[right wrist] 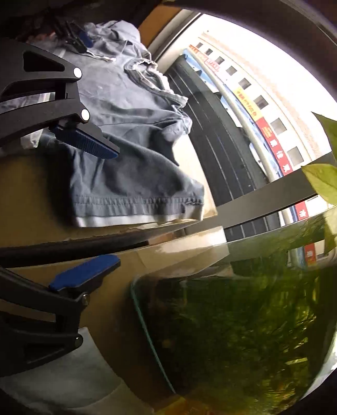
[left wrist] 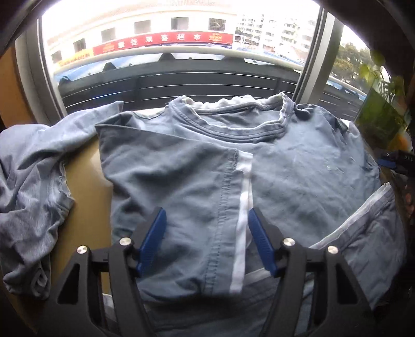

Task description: Fold clothes

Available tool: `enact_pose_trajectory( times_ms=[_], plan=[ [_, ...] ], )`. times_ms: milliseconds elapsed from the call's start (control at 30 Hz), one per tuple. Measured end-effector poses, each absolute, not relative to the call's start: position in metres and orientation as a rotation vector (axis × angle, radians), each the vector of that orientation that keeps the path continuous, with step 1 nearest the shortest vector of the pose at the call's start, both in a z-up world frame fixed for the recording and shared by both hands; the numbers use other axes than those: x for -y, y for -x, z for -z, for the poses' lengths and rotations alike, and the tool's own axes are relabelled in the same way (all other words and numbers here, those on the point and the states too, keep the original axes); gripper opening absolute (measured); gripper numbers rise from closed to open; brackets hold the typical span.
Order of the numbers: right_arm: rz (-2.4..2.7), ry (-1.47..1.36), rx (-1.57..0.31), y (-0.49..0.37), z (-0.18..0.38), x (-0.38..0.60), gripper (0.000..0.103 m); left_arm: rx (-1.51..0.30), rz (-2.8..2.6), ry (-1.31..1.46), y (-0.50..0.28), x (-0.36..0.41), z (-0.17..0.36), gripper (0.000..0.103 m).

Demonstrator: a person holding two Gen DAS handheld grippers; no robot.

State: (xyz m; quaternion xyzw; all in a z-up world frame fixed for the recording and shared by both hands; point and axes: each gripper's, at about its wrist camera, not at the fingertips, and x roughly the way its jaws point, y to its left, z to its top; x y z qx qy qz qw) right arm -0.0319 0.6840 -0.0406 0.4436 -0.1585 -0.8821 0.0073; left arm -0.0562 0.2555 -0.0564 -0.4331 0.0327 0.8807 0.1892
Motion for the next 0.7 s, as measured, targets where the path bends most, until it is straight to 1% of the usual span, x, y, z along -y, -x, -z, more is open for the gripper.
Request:
enact_pose_trajectory(
  times_ms=[33,67,133,167,200,267,333,433,467,567,633,700],
  plan=[
    [2.756,-1.397,0.452,0.034,0.041,-0.677,0.079,-0.078,-2.475,1.212,0.056,-0.254,0.056,0.067],
    [2.759,-1.404,0.403,0.035,0.044,-0.671,0.076,-0.079,-2.476,1.213,0.055,-0.255,0.056,0.066],
    [2.775,-1.431,0.285,0.037,0.046,-0.659,0.066,-0.080,-2.477,1.215,0.055,-0.256,0.056,0.067],
    [2.808,-1.464,0.212,0.039,0.045,-0.655,0.048,-0.095,-2.479,1.218,0.055,-0.259,0.056,0.068],
    [2.836,-1.487,0.201,0.039,0.044,-0.656,0.028,-0.123,-2.482,1.221,0.055,-0.263,0.056,0.069],
    [2.820,-1.484,0.252,0.040,0.043,-0.663,0.021,-0.177,-2.489,1.226,0.053,-0.269,0.058,0.072],
    [2.806,-1.496,0.213,0.043,0.042,-0.658,0.019,-0.208,-2.488,1.229,0.053,-0.273,0.059,0.075],
    [2.802,-1.501,0.122,0.046,0.041,-0.645,0.018,-0.223,-2.490,1.232,0.053,-0.273,0.060,0.076],
    [2.788,-1.485,0.118,0.046,0.041,-0.640,0.009,-0.219,-2.488,1.232,0.053,-0.273,0.060,0.077],
    [2.813,-1.466,0.075,0.044,0.037,-0.631,0.009,-0.221,-2.484,1.233,0.053,-0.274,0.061,0.079],
    [2.828,-1.439,0.114,0.048,0.032,-0.630,0.009,-0.220,-2.485,1.234,0.053,-0.275,0.061,0.079],
    [2.823,-1.366,0.101,0.047,0.016,-0.625,0.009,-0.219,-2.489,1.235,0.053,-0.275,0.061,0.079]
  ],
)
